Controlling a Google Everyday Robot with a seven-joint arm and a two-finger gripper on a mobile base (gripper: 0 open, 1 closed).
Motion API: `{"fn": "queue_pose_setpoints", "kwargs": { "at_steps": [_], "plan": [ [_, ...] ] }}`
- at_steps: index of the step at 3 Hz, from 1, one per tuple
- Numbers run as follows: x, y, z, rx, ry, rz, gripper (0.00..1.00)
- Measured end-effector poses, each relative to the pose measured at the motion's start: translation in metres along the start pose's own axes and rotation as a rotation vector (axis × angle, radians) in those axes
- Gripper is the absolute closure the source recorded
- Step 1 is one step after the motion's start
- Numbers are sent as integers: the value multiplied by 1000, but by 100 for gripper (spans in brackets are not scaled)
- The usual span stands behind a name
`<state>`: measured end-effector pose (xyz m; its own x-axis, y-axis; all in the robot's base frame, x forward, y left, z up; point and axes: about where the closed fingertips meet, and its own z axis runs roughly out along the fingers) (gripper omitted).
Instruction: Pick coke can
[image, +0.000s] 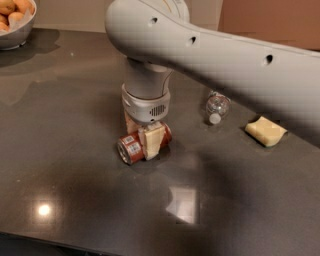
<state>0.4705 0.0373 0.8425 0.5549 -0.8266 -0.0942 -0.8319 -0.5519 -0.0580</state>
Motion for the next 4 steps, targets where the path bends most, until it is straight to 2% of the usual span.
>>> {"fn": "queue_pose_setpoints", "kwargs": {
  "at_steps": [2,3,4],
  "plan": [
    [5,8,-43,-7,-56,-19,88],
    [6,25,-79,7,-109,-50,100],
    [5,39,-109,39,-143,-90,100]
  ]
}}
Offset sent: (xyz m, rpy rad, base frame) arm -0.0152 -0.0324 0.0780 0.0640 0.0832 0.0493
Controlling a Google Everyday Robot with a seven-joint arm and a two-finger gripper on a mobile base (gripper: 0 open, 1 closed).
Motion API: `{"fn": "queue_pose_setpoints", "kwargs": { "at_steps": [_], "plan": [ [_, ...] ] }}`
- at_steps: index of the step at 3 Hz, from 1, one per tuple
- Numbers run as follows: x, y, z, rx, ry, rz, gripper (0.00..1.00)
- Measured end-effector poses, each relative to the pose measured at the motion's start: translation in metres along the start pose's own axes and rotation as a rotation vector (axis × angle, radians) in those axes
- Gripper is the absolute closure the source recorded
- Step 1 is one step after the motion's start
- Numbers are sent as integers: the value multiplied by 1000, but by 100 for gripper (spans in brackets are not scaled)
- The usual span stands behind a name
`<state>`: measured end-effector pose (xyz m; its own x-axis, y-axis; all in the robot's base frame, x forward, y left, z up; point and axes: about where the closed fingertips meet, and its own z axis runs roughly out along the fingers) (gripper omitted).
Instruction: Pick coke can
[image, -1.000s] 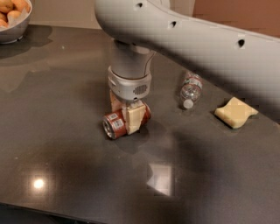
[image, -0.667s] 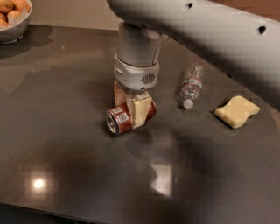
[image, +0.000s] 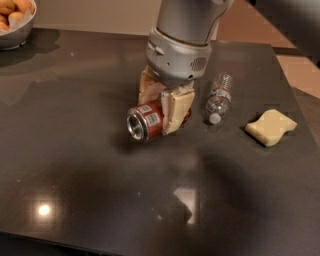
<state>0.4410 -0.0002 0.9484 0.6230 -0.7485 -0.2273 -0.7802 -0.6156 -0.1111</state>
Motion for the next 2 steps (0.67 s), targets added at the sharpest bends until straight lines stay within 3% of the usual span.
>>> {"fn": "queue_pose_setpoints", "kwargs": {
  "at_steps": [1,2],
  "plan": [
    [-5,-9,-22,78,-17,-25,100],
    [-5,-10,-22,83,-17,-25,100]
  ]
}}
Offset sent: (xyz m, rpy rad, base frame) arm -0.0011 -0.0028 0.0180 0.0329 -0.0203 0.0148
